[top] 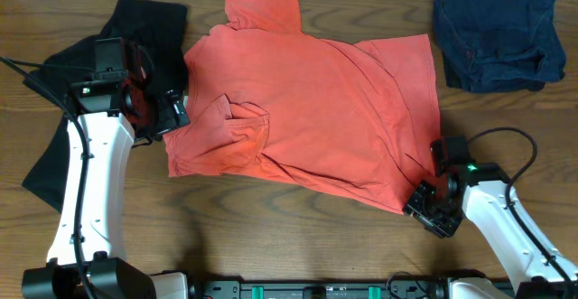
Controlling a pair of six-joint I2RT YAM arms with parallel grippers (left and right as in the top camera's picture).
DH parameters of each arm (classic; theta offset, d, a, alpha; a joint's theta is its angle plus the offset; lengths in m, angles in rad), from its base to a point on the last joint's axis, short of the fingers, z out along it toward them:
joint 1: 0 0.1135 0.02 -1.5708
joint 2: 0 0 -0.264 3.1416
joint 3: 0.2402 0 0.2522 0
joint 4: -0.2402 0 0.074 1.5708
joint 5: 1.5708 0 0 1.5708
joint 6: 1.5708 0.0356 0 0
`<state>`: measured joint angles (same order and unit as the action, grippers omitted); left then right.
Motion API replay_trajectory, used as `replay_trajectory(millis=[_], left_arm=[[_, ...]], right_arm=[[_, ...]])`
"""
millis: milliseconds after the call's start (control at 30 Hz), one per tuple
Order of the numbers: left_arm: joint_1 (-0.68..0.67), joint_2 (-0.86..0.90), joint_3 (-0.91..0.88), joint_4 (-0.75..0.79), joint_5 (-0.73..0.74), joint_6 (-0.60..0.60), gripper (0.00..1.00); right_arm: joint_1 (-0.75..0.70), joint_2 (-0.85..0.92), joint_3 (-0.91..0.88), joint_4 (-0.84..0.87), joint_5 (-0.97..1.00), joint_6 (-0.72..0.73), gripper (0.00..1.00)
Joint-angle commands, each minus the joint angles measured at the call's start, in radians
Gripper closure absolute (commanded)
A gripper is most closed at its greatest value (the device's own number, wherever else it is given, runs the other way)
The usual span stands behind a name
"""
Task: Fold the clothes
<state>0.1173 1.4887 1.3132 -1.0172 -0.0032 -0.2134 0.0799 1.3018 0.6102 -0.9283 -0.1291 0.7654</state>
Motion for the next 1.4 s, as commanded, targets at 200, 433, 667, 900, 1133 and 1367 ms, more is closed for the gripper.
replay_trajectory(millis=[200,433,667,900,1133,1367], left_arm=[[0.002,0.006,0.0,-0.002,-0.001,-0.013,0.02],[0.002,0.006,0.0,-0.002,-0.001,-0.013,0.02],[0.002,0.006,0.0,-0.001,-0.001,-0.013,0.02],[0.002,0.006,0.0,-0.002,-0.001,-0.013,0.02],[0.002,0.006,0.0,0.003,-0.001,-0.013,0.02],[0.002,0.006,0.0,0.005,-0.001,-0.009,0.02]], right_arm=[[0.004,0.055,-0.005,0.06,0.085,0.024,0.5],[-0.029,0.052,0.01,0.064,0.143,0.009,0.84],[-0.079,0.051,0.135,-0.026,0.204,-0.102,0.97],[-0.088,0.051,0.278,-0.12,0.275,-0.157,0.99],[-0.088,0.052,0.325,-0.02,0.275,-0.217,0.99],[-0.088,0.053,0.326,0.132,0.267,-0.277,0.99]])
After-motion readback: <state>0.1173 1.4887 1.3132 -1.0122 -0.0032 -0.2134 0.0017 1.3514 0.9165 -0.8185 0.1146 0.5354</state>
